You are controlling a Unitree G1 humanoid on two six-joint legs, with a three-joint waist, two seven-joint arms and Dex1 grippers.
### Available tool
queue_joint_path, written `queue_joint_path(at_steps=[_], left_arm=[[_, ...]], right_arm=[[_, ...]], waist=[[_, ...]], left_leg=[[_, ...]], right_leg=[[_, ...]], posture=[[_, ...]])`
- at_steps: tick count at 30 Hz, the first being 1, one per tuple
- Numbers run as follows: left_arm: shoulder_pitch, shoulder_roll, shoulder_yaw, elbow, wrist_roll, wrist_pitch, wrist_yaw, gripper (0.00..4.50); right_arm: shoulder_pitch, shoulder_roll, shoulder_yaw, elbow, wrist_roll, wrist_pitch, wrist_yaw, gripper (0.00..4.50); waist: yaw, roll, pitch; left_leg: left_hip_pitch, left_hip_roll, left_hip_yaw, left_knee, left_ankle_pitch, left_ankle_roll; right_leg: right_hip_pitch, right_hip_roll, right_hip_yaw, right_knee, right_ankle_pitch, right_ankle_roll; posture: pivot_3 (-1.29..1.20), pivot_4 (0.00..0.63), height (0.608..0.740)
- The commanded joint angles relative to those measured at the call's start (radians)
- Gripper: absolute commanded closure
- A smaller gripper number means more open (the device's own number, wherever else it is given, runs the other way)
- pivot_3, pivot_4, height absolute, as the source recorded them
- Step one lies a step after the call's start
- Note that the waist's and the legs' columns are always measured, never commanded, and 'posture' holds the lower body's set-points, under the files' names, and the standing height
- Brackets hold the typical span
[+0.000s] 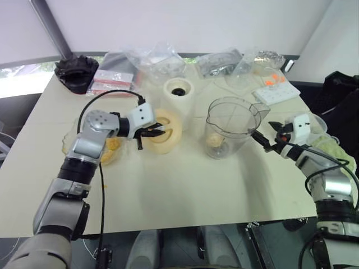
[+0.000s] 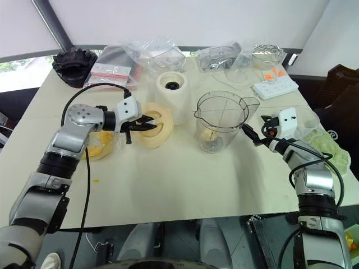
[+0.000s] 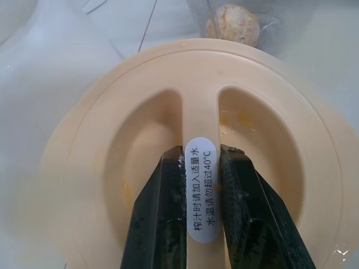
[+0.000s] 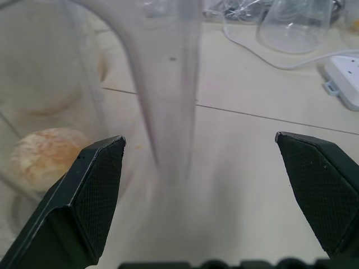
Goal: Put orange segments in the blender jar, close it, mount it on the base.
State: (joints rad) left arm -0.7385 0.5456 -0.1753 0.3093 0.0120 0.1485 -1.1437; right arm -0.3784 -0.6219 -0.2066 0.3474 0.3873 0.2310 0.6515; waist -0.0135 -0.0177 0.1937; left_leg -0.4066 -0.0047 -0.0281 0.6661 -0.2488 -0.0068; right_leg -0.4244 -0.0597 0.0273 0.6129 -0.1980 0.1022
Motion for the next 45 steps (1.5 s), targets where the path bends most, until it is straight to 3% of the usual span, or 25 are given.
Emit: queue_joint_path(at_steps=[1, 12, 15, 19, 21, 26, 34, 40, 45], left_arm=[[-0.002, 0.016, 0.014, -0.045, -0.017, -0.001, 0.015, 4.25], [0.032, 0.047, 0.026, -0.105, -0.030, 0.030, 0.033, 4.25], [0.038, 0.053, 0.026, -0.115, -0.032, 0.036, 0.042, 4.25], [0.039, 0.062, 0.028, -0.127, -0.041, 0.051, 0.052, 4.25], [0.030, 0.069, 0.033, -0.125, -0.049, 0.055, 0.049, 4.25], [-0.061, 0.103, 0.066, -0.087, -0.097, 0.083, 0.014, 4.25], [-0.379, 0.091, 0.098, 0.043, -0.193, 0.176, -0.067, 4.25], [-0.497, -0.008, 0.073, 0.050, -0.245, 0.267, -0.091, 4.25], [-0.497, -0.074, 0.016, -0.008, -0.255, 0.350, -0.112, 4.25]], right_arm=[[-0.057, 0.013, -0.011, 0.062, -0.014, -0.060, 0.028, 0.00], [-0.232, 0.072, 0.006, 0.317, -0.075, -0.180, 0.075, 0.00], [-0.264, 0.083, 0.005, 0.362, -0.086, -0.207, 0.077, 0.76], [-0.278, 0.092, 0.000, 0.378, -0.088, -0.222, 0.081, 2.86], [-0.267, 0.097, 0.000, 0.352, -0.083, -0.213, 0.080, 3.64], [-0.204, 0.120, 0.021, 0.174, -0.084, -0.150, 0.035, 3.58], [-0.038, 0.222, 0.096, -0.294, -0.095, 0.046, -0.124, 3.58], [0.004, 0.295, 0.167, -0.413, -0.183, 0.092, -0.256, 3.58], [0.004, 0.340, 0.196, -0.409, -0.265, 0.079, -0.357, 3.58]], waist=[[-0.002, 0.000, 0.000], [-0.005, 0.001, 0.001], [-0.004, 0.001, 0.001], [-0.001, 0.001, 0.001], [-0.002, 0.001, 0.001], [-0.001, 0.001, 0.001], [-0.005, 0.002, 0.001], [-0.003, 0.002, 0.001], [-0.004, 0.002, 0.001]], left_leg=[[0.000, 0.000, 0.000, 0.000, 0.000, 0.000], [0.000, 0.000, 0.000, 0.000, 0.000, 0.000], [0.000, 0.000, 0.000, -0.001, 0.000, 0.000], [0.000, 0.000, 0.000, -0.001, 0.000, 0.000], [0.000, 0.000, 0.000, -0.001, 0.000, 0.000], [0.000, 0.000, -0.001, -0.001, 0.000, 0.000], [-0.002, 0.000, -0.001, -0.001, 0.000, 0.000], [-0.002, 0.000, -0.001, -0.001, 0.000, 0.000], [-0.002, 0.000, -0.001, -0.001, 0.000, 0.000]], right_leg=[[0.000, 0.000, 0.000, 0.000, 0.001, 0.001], [-0.001, 0.000, 0.000, 0.001, 0.001, 0.002], [-0.001, 0.000, 0.000, 0.001, 0.001, 0.002], [-0.001, 0.000, 0.000, 0.001, 0.001, 0.002], [-0.001, 0.000, 0.000, 0.001, 0.001, 0.002], [-0.001, 0.000, 0.000, 0.001, 0.001, 0.002], [-0.004, 0.001, 0.000, 0.002, 0.001, 0.003], [-0.004, 0.002, 0.001, 0.003, 0.001, 0.003], [-0.004, 0.002, 0.001, 0.002, 0.001, 0.003]], posture=[[0.00, 0.150, 0.740], [0.00, 0.150, 0.740], [0.00, 0.150, 0.740], [0.00, 0.150, 0.740], [0.00, 0.150, 0.740], [0.00, 0.150, 0.740], [0.00, 0.150, 0.740], [0.00, 0.150, 0.740], [0.00, 0.150, 0.740]])
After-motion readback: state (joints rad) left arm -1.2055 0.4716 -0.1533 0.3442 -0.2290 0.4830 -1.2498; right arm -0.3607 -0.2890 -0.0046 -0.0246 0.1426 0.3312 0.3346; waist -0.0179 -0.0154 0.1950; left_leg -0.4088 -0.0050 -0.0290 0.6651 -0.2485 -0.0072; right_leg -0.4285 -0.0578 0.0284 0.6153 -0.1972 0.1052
